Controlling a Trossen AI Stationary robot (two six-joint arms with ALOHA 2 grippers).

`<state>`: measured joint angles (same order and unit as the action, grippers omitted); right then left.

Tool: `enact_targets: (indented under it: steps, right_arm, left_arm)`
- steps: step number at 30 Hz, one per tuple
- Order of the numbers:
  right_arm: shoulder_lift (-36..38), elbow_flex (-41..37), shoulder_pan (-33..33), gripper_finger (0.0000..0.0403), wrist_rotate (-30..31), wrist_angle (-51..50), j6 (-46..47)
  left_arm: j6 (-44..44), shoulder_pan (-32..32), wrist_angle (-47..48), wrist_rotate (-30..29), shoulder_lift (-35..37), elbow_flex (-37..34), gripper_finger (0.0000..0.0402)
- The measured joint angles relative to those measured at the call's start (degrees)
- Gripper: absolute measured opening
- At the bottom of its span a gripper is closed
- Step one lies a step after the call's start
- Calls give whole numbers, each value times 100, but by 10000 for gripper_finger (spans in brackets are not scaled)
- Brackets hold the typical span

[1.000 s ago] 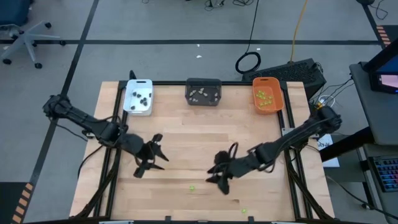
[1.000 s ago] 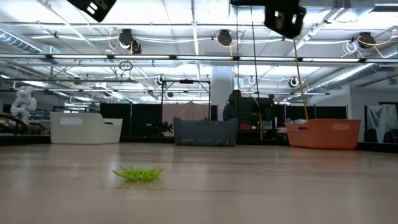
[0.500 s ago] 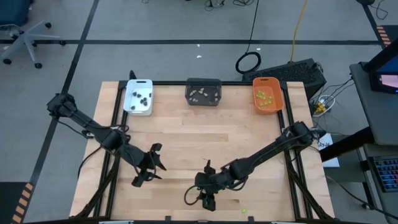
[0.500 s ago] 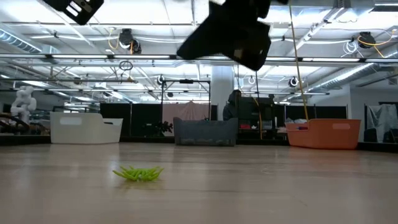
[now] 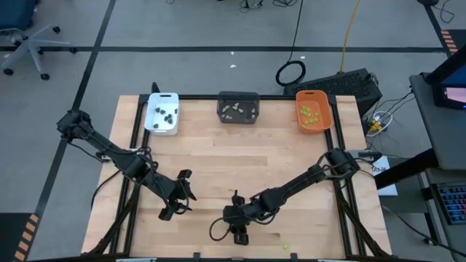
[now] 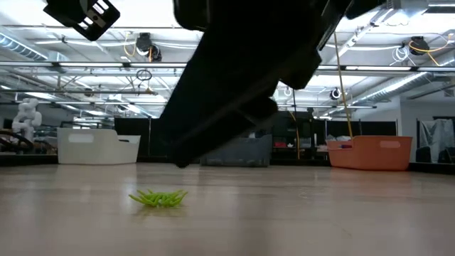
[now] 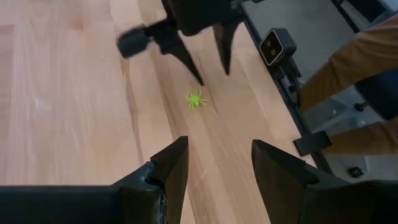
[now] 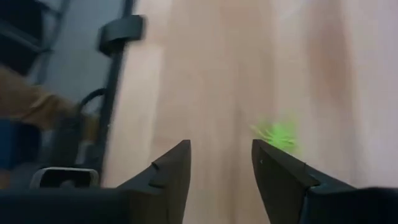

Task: Sort Halloween decoration
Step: Put the green toy spider into the orange bin

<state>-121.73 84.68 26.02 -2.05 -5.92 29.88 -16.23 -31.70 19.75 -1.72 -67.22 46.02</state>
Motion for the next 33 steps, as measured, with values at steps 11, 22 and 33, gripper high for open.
enact_targets:
  steps: [11, 22, 33]
  right_arm:
    - [-36, 2, -203, 114, -532, 58, -477]
    - [-36, 0, -260, 176, 32, -27, -1007]
    - [-439, 13, -282, 141, -248, 165, -348]
  left_arm:
    - [-1, 0, 29, -85, -4, 0, 173]
    - [2, 0, 49, -341, -4, 0, 173]
    - [0, 0, 98, -498, -4, -2, 173]
